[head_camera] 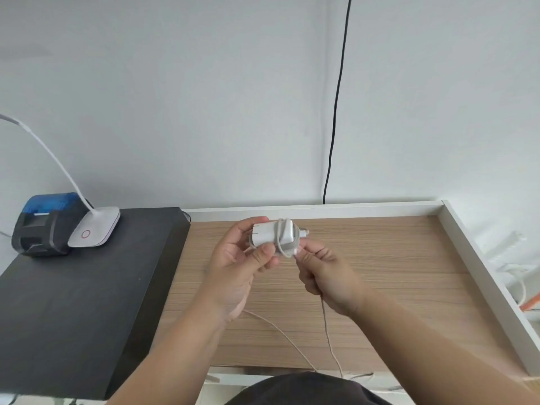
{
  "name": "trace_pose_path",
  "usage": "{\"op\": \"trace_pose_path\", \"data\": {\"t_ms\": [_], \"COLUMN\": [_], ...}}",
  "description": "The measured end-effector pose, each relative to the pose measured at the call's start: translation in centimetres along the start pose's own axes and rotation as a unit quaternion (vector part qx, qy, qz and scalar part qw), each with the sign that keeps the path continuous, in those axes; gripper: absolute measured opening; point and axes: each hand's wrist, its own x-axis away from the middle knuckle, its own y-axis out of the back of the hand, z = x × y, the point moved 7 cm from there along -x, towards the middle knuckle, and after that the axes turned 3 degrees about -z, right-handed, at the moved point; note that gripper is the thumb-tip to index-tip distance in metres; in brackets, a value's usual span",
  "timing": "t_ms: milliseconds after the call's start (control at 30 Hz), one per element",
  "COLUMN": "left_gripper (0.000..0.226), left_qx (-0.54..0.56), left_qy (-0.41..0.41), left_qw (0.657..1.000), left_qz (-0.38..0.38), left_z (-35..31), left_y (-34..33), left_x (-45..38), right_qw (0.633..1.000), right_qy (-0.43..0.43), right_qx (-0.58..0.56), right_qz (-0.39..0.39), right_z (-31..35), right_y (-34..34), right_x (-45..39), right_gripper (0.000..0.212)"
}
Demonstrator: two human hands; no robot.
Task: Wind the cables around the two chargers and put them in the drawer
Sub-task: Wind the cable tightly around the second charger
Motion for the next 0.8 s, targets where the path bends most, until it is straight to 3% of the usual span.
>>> {"op": "trace_pose_path", "data": {"t_ms": [67,133,233,367,500,567,667,800], "left_gripper": [0.038,0.042,0.043,0.036,0.025,0.027,0.032,0.037], "left_qx": [0.017,0.028,0.028,-0.051,-0.135,-0.233,-0.353,-0.355], "left_qy": [0.013,0.014,0.015,0.010,0.010,0.004,-0.002,0.029], "left_qw": [0.998,0.996,0.992,0.990,0.983,0.967,0.934,0.933], "left_qz": [-0.052,-0.084,-0.120,-0.133,-0.125,-0.101,-0.053,0.048], "left_z": [0.5,0.9,1.2,2.2,2.9,3.0,3.0,2.3], "left_y": [0.7,1.1,1.5,2.1,2.4,2.3,2.2,1.8], "left_x": [-0.1,-0.2,-0.7,-1.0,-1.1,-1.1,-0.9,-0.3], "right_qw": [0.976,0.906,0.809,0.699,0.632,0.618,0.627,0.698], "right_qy": [0.094,0.164,0.153,0.124,0.126,0.134,0.169,0.213], "right_qx": [0.185,0.377,0.564,0.705,0.763,0.774,0.760,0.682], "right_qz": [-0.068,-0.098,-0.056,-0.001,0.046,0.040,0.019,0.049], "right_z": [1.2,2.0,2.0,3.8,5.8,6.9,8.7,8.8], "right_y": [0.0,-0.7,-2.3,-3.6,-4.2,-3.7,-2.5,-1.0], "right_x": [0.5,1.2,1.9,2.6,2.7,2.3,1.7,1.2], "right_gripper": [0.022,0.020,0.027,0.025,0.021,0.020,0.023,0.022]}}
